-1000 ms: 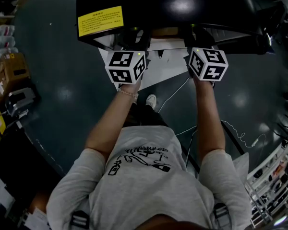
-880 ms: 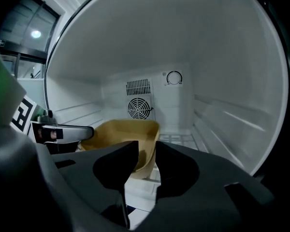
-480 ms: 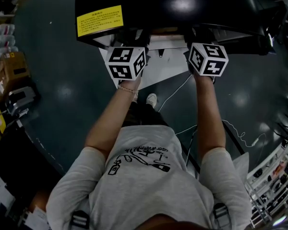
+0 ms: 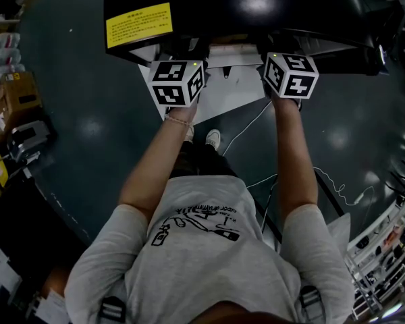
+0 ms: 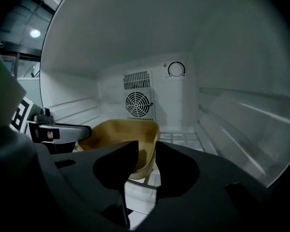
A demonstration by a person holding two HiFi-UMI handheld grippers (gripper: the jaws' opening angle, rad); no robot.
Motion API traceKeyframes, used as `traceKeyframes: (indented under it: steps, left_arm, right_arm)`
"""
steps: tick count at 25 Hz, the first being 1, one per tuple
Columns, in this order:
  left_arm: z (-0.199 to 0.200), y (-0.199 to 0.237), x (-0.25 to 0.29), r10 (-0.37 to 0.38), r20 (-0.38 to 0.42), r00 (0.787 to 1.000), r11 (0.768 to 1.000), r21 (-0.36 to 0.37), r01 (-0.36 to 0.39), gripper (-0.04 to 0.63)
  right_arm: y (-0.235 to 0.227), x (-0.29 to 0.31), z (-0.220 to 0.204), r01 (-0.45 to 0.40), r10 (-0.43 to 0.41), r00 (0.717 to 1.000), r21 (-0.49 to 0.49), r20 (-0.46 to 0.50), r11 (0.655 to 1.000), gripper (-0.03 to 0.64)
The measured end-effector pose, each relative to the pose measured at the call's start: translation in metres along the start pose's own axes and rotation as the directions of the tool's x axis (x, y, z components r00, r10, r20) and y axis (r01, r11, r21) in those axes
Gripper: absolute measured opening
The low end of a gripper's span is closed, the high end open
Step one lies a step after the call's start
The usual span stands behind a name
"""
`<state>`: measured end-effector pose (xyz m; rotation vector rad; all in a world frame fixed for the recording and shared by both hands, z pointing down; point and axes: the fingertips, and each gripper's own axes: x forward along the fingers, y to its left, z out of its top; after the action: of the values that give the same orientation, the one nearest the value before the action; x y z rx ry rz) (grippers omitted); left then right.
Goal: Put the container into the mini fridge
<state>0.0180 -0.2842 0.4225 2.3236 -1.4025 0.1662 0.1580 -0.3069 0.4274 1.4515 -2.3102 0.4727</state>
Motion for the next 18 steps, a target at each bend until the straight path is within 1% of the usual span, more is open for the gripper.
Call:
traceKeyframes:
  steps: [9,18]
  left_arm:
    - [0.0019,0.0009,0.0009,0.002,0.003,1.000,1.000,-0.003,-0.002,0.121]
    - [0.0051,-0.0014,-0.0022,0.002,0.011,1.000,1.000,-0.010,-0.002,0.133]
  right_arm:
    - [-0.0020,0.0037,-0.0008,-0.004,0.004,1.000,0.005,-0.006,1.000,0.109]
    - [-0.0005,0.0010,0.0032,0.009,-0.009,1.000,-0.006,0.002,1.000,0.134]
